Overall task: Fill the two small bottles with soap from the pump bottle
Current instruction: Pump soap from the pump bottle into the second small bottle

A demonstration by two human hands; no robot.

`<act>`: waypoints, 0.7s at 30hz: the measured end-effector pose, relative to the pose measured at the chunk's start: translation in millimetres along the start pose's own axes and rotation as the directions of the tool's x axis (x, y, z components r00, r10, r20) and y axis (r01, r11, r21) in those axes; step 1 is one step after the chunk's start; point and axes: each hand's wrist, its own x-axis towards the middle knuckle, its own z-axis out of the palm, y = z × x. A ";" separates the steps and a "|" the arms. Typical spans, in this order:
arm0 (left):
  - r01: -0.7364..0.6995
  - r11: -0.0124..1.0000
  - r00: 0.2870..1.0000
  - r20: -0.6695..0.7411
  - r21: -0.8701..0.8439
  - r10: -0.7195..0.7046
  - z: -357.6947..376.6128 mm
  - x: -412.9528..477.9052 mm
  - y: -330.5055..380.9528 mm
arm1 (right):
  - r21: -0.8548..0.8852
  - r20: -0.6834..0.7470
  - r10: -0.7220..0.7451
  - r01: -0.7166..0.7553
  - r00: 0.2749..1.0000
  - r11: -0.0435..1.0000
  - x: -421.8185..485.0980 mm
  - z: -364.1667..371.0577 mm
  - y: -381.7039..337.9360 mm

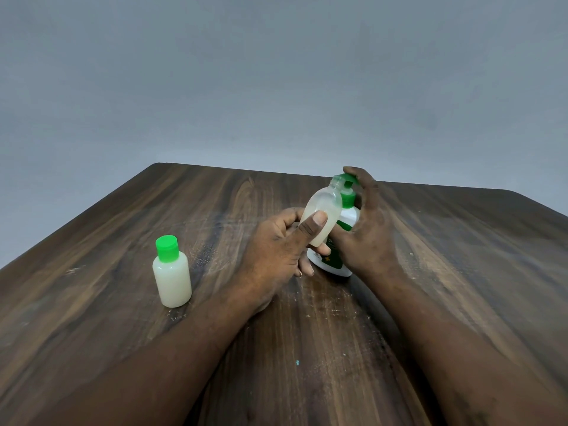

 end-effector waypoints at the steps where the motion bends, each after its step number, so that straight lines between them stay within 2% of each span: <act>1: 0.000 1.000 1.000 0.004 0.006 0.000 -0.5 -0.3 -0.7 | -0.006 -0.006 0.004 -0.004 1.000 1.000 -0.1 0.2 0.3; 21: -0.005 1.000 1.000 -0.002 0.000 0.005 -2.5 0.4 -0.3 | -0.015 -0.005 -0.016 0.016 1.000 1.000 0.4 -0.1 0.8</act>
